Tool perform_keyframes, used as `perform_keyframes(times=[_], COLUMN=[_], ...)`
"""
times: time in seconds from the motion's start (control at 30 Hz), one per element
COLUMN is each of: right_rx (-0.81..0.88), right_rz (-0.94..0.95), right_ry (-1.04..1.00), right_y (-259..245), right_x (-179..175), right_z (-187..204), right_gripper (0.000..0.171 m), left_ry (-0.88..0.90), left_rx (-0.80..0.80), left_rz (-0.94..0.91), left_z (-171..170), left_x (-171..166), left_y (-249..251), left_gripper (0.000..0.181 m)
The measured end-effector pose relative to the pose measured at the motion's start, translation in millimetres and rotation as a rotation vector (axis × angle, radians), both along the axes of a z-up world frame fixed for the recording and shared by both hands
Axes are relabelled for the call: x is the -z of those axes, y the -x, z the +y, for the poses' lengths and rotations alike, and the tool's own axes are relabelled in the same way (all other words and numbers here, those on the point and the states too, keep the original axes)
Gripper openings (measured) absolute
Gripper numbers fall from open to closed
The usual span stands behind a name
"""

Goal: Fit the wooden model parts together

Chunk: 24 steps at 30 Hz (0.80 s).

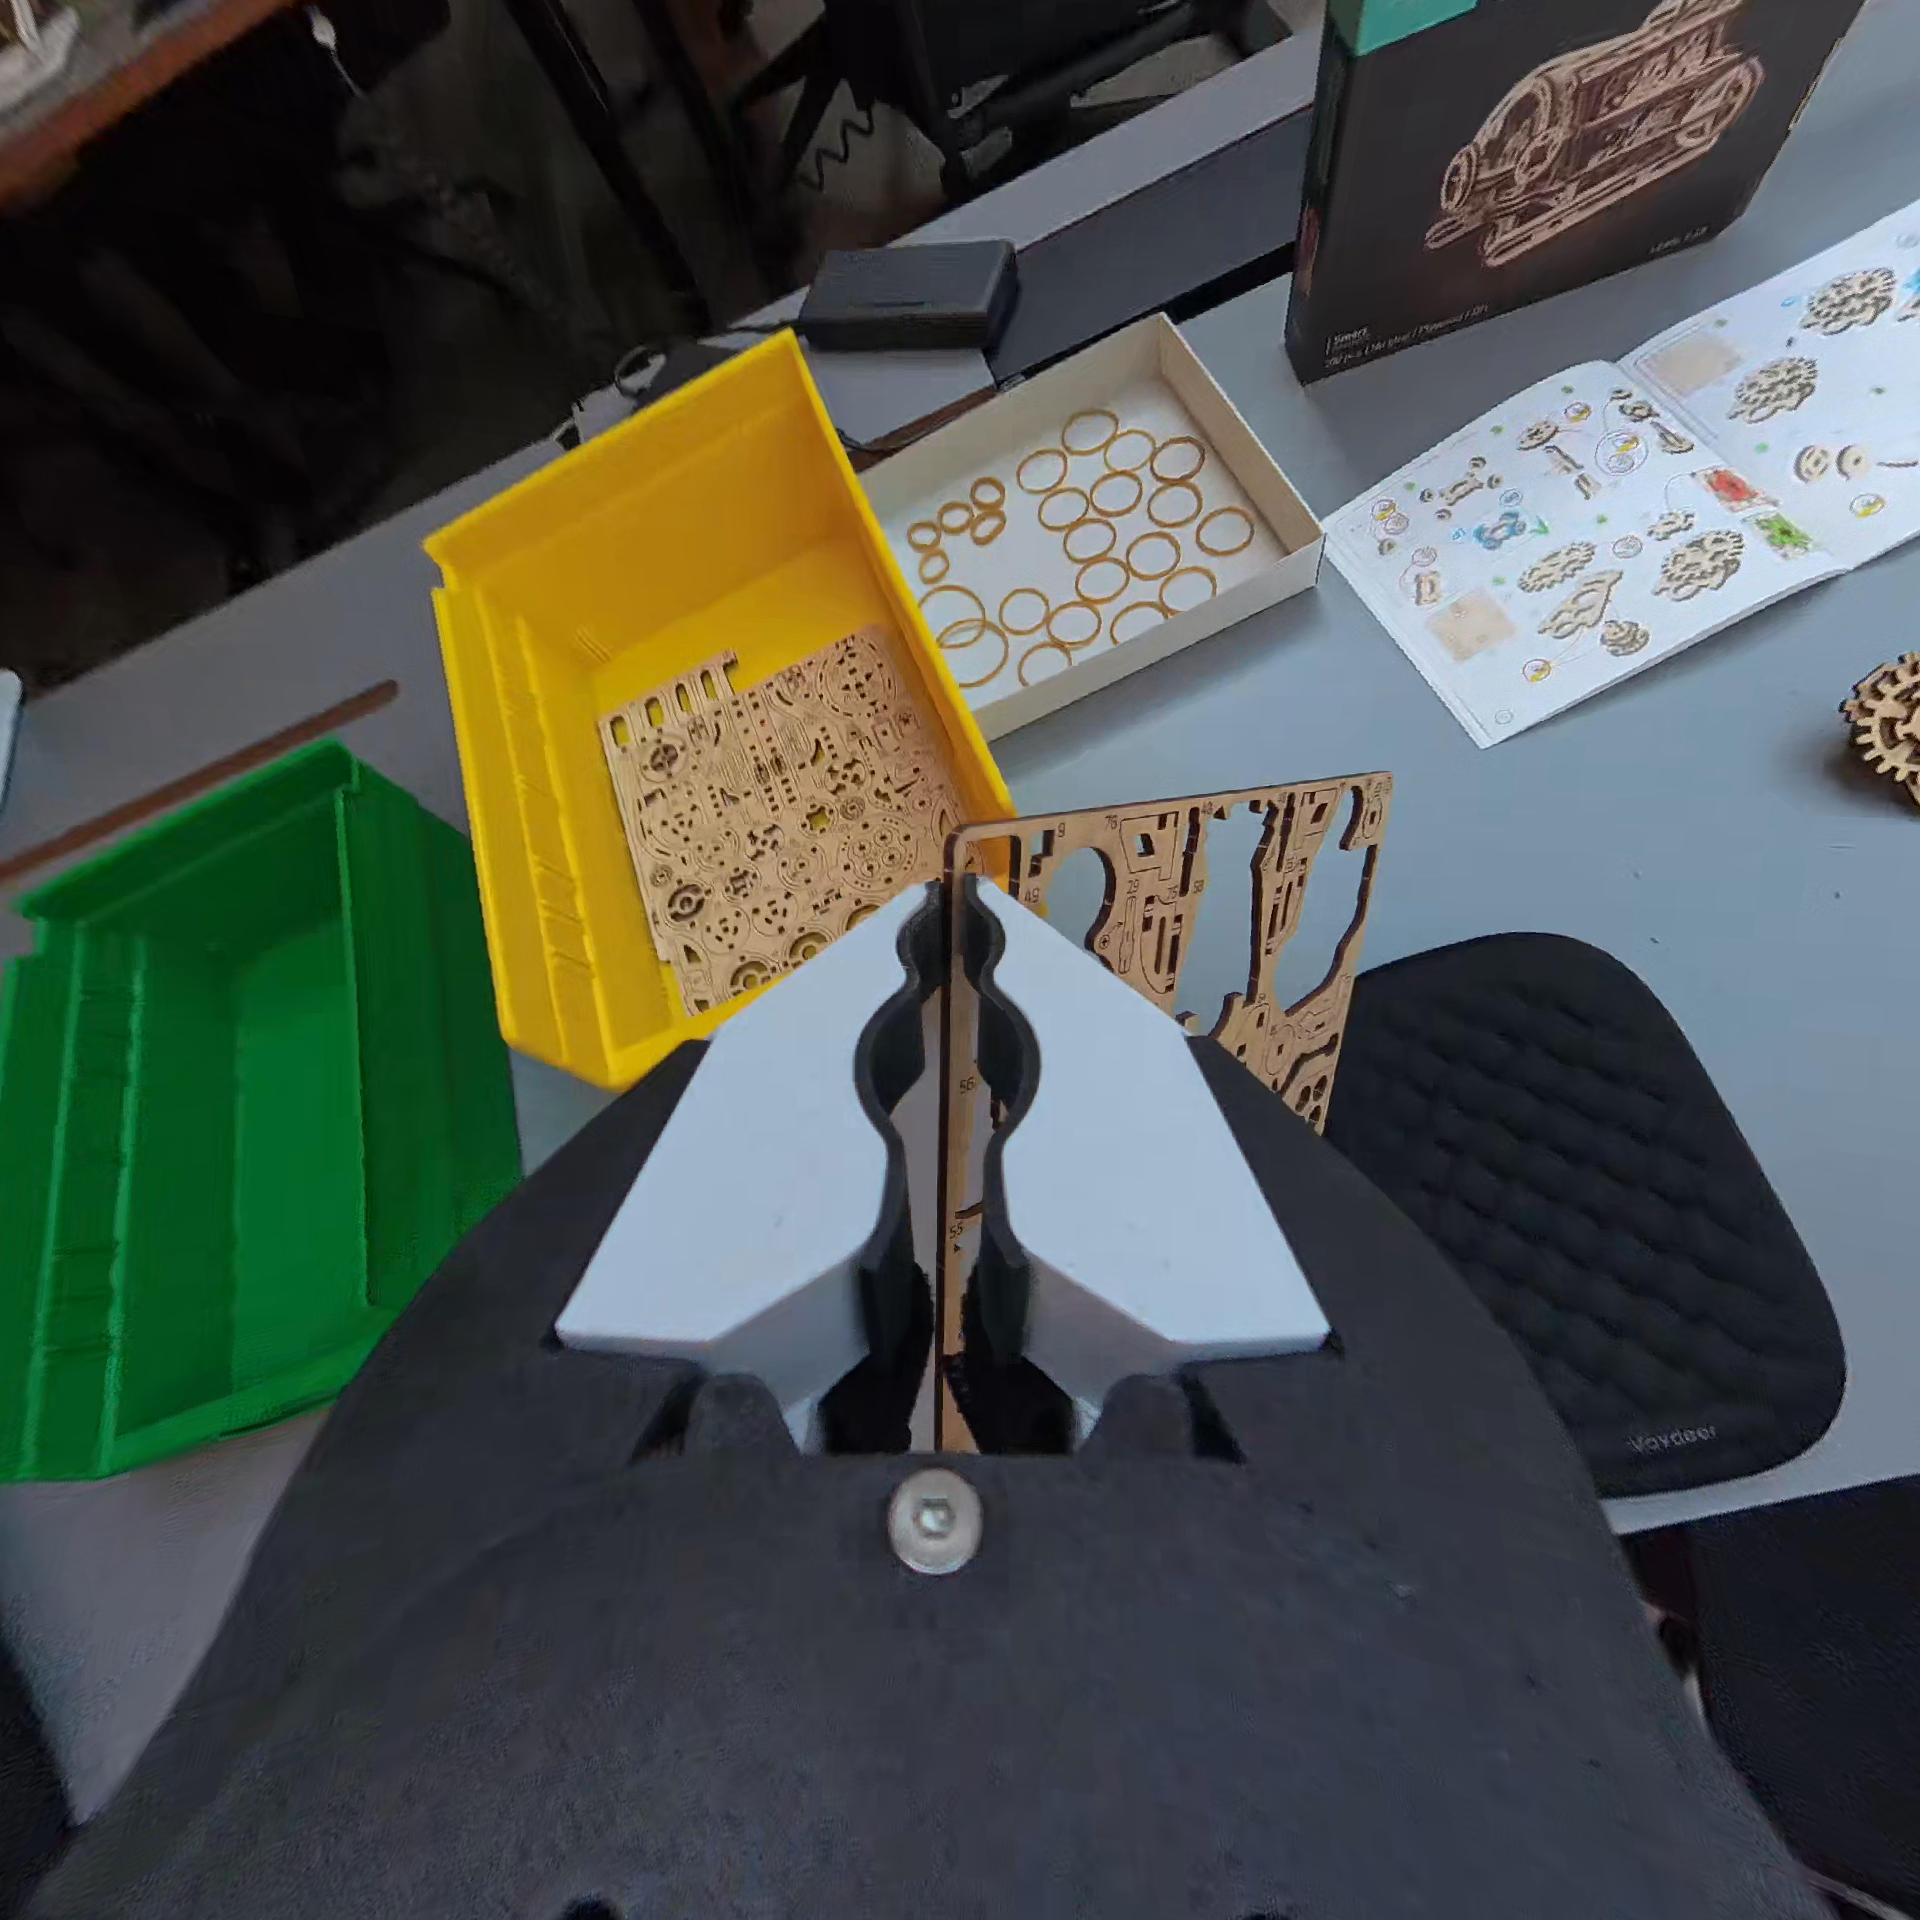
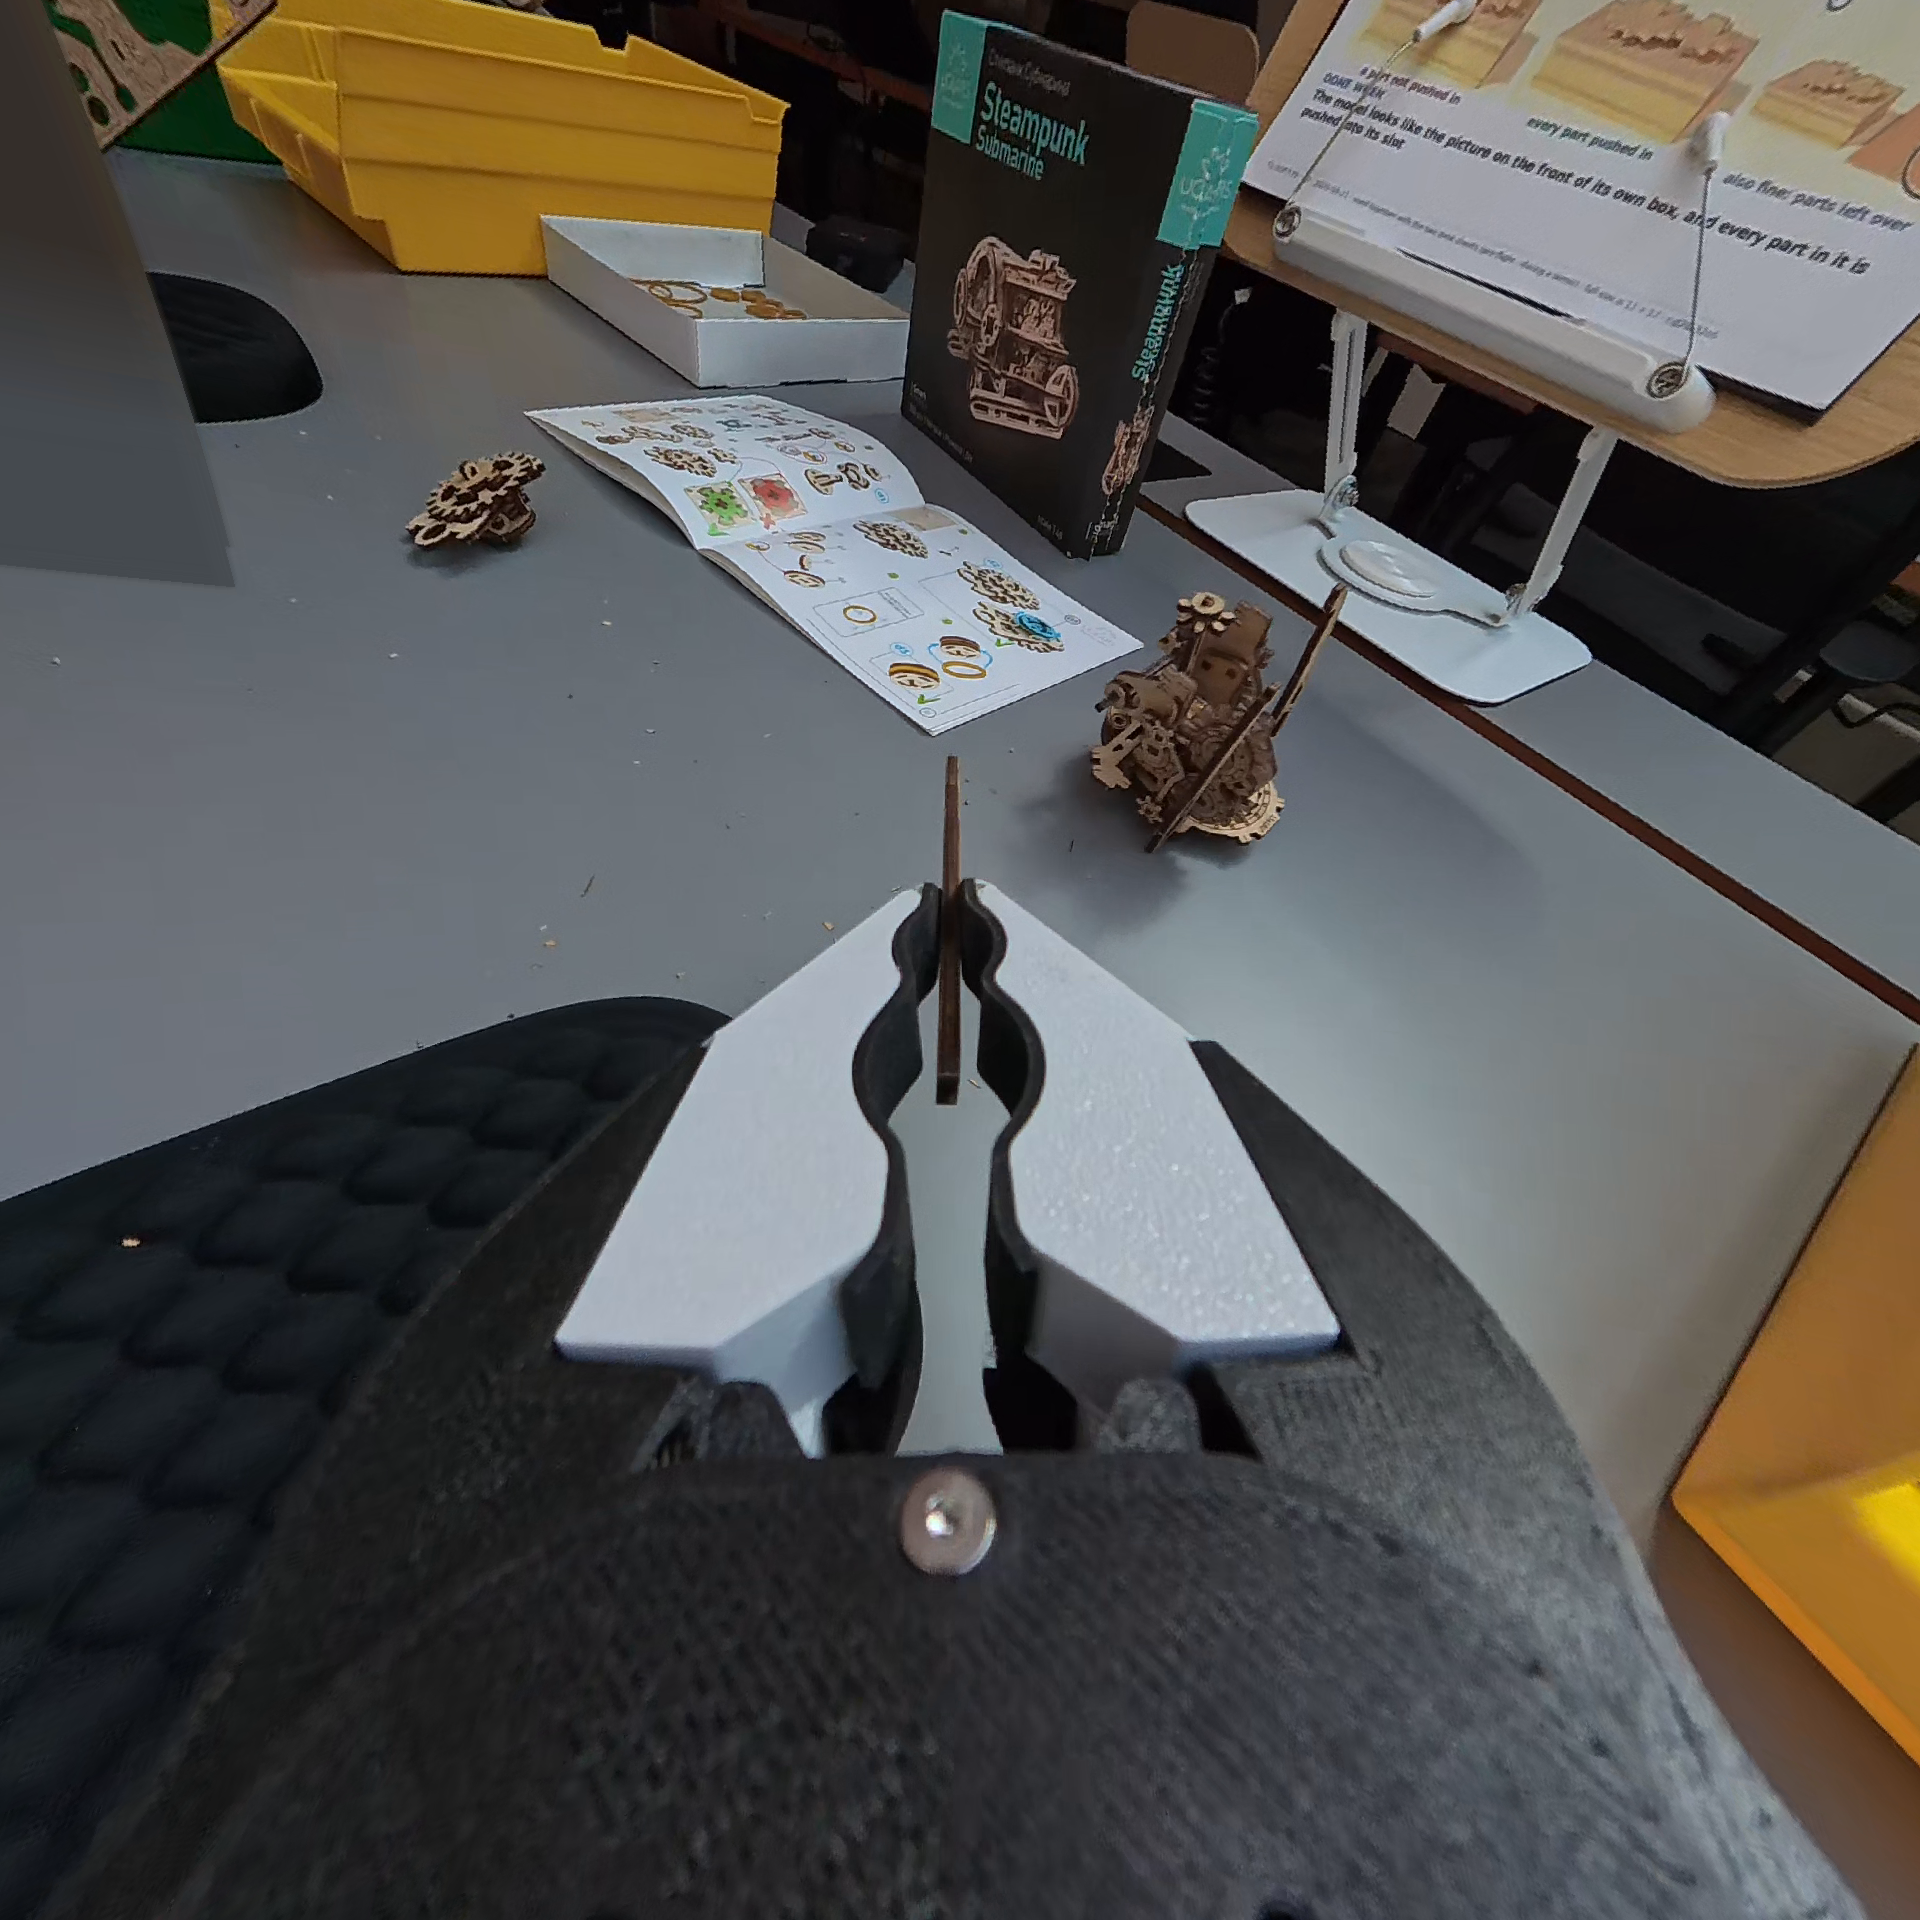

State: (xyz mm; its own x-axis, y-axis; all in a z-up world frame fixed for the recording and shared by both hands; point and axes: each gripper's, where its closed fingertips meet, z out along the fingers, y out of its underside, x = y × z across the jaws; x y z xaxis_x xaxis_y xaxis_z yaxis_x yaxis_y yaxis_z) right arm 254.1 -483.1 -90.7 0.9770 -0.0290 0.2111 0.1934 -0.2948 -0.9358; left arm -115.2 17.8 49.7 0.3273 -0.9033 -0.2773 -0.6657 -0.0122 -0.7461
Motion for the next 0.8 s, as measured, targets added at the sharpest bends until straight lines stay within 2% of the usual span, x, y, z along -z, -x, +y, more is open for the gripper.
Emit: perform_keyframes(times=[0.13,0.33,0.5,0.67,0.8], right_rx=[0.008,-0.018,-0.042,-0.047,-0.046], right_rz=[0.03,0.088,0.066,0.05,0.052], right_ry=[-0.005,0.008,0.071,0.109,0.123], right_y=[-2.1,1.9,9.5,12.6,12.1], right_x=[1.1,7.1,18.0,25.4,29.5], right_z=[0.8,4.3,13.6,18.1,17.9], right_gripper=[0.002,0.002,0.002,0.002,0.002], left_ry=[0.302,0.591,0.685,0.794,0.786], left_rx=[-0.048,-0.129,-0.193,-0.179,-0.156], left_rz=[-0.036,-0.041,-0.026,-0.024,-0.072], left_z=[36.4,75.1,88.6,80.9,76.9], left_x=[39.7,111.7,170.1,211.3,213.1], left_y=[35.8,70.1,81.4,76.4,68.0], left_gripper=[0.001,0.001,0.0,0.002,0.002])
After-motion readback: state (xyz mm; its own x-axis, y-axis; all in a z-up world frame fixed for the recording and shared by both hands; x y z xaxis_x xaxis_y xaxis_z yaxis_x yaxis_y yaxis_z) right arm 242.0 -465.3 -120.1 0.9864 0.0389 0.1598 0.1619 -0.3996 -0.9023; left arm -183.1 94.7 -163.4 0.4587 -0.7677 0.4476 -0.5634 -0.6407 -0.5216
